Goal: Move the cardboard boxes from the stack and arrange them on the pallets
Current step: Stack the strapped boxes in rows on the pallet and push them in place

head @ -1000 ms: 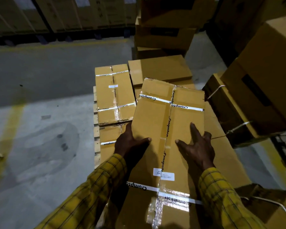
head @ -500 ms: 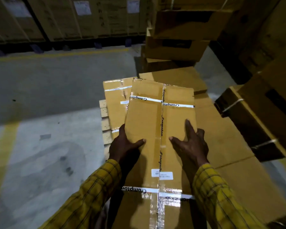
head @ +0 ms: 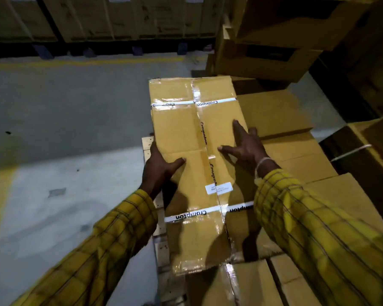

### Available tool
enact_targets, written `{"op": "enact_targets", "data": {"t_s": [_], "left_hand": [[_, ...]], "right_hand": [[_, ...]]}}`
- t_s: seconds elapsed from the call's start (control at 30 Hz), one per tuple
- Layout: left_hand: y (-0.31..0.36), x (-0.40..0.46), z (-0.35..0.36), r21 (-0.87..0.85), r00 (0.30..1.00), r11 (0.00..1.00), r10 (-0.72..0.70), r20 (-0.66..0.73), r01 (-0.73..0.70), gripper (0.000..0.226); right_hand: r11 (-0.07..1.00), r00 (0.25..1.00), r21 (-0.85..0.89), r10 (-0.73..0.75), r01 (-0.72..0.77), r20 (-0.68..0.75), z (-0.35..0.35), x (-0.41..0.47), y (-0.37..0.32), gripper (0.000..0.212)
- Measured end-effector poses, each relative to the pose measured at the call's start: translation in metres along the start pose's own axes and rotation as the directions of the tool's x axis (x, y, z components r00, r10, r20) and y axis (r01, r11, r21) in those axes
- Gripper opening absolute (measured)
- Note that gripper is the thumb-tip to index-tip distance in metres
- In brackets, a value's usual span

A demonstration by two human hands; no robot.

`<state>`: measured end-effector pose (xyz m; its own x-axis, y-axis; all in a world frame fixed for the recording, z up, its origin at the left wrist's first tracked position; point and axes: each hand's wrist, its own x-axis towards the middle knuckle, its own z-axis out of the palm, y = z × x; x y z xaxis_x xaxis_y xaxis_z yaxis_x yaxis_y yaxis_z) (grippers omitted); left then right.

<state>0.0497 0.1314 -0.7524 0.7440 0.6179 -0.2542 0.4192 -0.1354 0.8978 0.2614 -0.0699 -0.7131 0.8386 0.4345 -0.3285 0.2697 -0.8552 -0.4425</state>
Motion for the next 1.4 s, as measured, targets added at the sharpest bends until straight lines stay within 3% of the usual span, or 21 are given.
{"op": "enact_targets", "data": {"t_s": [0.1,0.17,0.3,0.43,0.63,0.97,1.23,1.4], "left_hand": [[-0.021,0.004,-0.002,-0.151,0.992,0.987,-0.038,0.123,0.056,0.093],[-0.036,-0.011,0.000,-0.209,0.979,0.974,-0.044,0.197,0.086,0.089],[-0.053,-0.060,0.015,-0.309,0.956,0.942,-0.040,0.291,0.134,0.092],[-0.056,-0.076,0.033,-0.384,0.974,0.911,-0.069,0.214,0.149,0.096],[-0.034,-0.042,0.026,-0.439,0.990,0.897,0.011,0.142,0.053,0.086],[-0.038,0.014,0.017,-0.434,0.981,0.893,-0.034,0.192,0.116,0.090],[-0.039,0.009,0.026,-0.438,0.990,0.896,-0.013,0.143,0.075,0.090],[-0.036,-0.010,0.035,-0.320,0.999,0.947,-0.023,0.047,0.036,0.092]], "right_hand": [[1.000,0.997,-0.022,0.013,-0.011,0.079,0.019,0.002,0.022,0.124],[0.995,0.992,0.055,0.077,-0.083,0.100,0.035,-0.021,0.044,0.123],[0.966,0.978,0.182,0.199,-0.184,-0.069,0.061,-0.077,0.083,0.118],[0.963,0.959,0.200,0.218,-0.181,-0.179,0.067,-0.078,0.082,0.083],[0.976,0.955,0.210,0.121,-0.063,-0.273,0.047,-0.036,0.058,0.067],[0.962,0.992,0.271,0.070,-0.040,-0.102,0.053,-0.002,0.053,0.087],[0.976,0.999,0.215,-0.016,0.024,-0.036,0.041,0.007,0.064,0.076],[0.998,1.000,0.063,-0.004,0.004,-0.012,0.041,-0.018,0.068,0.113]]}}
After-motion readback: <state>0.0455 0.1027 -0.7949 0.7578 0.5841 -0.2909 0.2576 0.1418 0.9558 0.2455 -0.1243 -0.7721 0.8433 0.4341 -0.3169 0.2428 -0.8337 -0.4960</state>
